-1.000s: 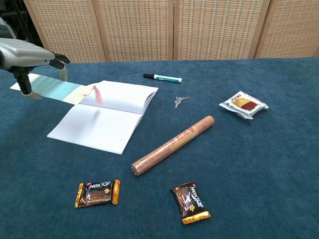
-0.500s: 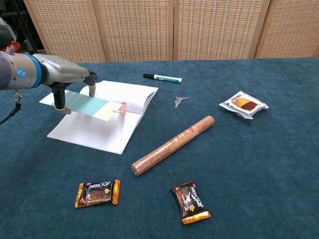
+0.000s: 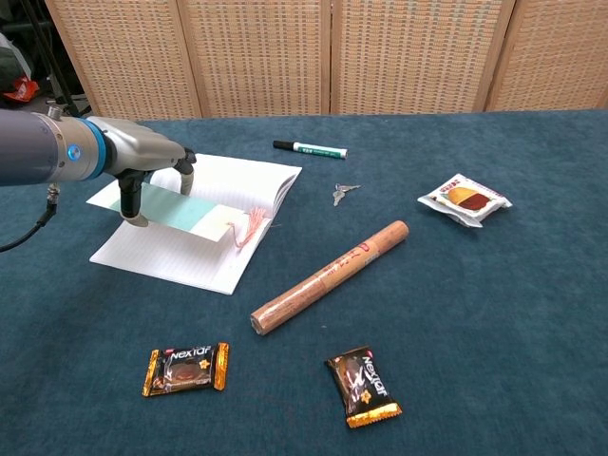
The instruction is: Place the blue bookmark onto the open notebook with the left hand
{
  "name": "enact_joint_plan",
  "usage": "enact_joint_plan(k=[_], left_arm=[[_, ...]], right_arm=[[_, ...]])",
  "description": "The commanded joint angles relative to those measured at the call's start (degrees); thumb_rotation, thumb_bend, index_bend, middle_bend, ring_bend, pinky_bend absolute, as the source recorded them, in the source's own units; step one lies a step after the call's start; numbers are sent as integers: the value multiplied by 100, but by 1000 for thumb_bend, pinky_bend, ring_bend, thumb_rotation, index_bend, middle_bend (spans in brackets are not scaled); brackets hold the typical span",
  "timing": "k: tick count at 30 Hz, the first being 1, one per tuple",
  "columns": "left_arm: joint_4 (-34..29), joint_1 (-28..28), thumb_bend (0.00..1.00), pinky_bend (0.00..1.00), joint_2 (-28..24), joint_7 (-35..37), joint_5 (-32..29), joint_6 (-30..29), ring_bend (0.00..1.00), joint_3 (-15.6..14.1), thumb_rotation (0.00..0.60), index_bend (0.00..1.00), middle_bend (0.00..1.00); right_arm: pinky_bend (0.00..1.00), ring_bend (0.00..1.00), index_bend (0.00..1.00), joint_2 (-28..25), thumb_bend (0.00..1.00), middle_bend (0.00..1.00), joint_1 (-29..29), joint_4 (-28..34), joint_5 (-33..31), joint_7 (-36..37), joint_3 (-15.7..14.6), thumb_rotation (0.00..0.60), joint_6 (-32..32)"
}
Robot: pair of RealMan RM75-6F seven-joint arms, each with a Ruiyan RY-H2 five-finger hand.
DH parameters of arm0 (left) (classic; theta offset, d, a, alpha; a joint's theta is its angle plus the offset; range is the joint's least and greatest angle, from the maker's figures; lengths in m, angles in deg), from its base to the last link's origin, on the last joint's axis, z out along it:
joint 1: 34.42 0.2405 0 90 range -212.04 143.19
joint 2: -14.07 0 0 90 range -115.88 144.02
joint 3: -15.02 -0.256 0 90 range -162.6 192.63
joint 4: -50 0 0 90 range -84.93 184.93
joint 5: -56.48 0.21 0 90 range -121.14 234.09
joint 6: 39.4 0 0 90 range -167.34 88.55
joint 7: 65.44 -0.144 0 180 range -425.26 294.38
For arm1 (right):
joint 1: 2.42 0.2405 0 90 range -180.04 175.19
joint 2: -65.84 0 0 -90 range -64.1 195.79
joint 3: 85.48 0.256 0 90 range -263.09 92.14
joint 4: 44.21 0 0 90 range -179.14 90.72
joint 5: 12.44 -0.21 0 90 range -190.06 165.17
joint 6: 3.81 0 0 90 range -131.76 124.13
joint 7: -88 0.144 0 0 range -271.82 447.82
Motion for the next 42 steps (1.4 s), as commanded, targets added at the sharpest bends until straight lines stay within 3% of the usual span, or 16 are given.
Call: enact_joint_plan(k=[1,42], left_arm=[[194,-57,272,0,163,-17,-82,25,0,-73,600,341,0],[773,-271,270,0,708,148,-631,-56,0,65,600,381,0]], right_arm=[[0,0,0,-6,181,0,-8,-2,4,22,5,600,21],[0,0,0,-28,182,0,-24,-20,106,148,-22,600,93]])
